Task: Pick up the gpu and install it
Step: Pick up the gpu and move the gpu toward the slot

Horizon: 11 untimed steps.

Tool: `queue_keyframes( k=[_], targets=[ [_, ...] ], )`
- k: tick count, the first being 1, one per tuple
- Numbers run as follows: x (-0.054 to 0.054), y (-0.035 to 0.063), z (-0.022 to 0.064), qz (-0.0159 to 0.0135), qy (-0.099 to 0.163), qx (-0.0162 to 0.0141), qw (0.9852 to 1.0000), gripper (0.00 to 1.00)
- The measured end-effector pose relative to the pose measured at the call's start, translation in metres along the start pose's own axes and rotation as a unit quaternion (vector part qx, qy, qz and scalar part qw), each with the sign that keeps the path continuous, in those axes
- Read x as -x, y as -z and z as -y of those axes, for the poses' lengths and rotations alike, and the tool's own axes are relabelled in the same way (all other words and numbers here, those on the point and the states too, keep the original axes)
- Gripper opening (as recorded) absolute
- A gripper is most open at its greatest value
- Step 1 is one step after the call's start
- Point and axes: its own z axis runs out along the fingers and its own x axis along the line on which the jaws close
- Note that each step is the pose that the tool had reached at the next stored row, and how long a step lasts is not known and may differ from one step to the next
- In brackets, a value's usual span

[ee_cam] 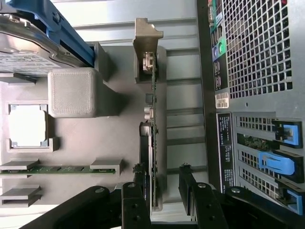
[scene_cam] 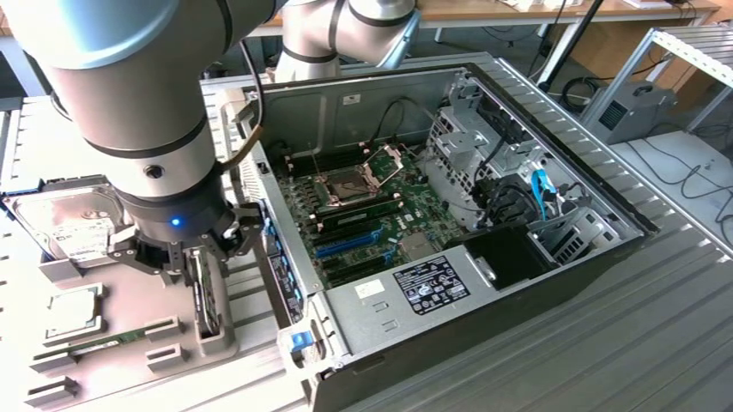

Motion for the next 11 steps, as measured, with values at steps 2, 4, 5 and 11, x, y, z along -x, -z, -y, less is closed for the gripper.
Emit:
queue_keyframes(
  k=[2,4,5,11],
  targets=[
    [-0.001,-0.001,-0.0019,0.0,0.0,0.0,1.0,0.42],
    [-0.001,-0.0021,-0.0053,0.0,0.0,0.0,1.0,0.42],
    [-0.002,-0.0027,-0.007,0.0,0.0,0.0,1.0,0.42],
    [-0.004,-0.0064,-0.0147,0.0,0.0,0.0,1.0,0.42]
  ],
)
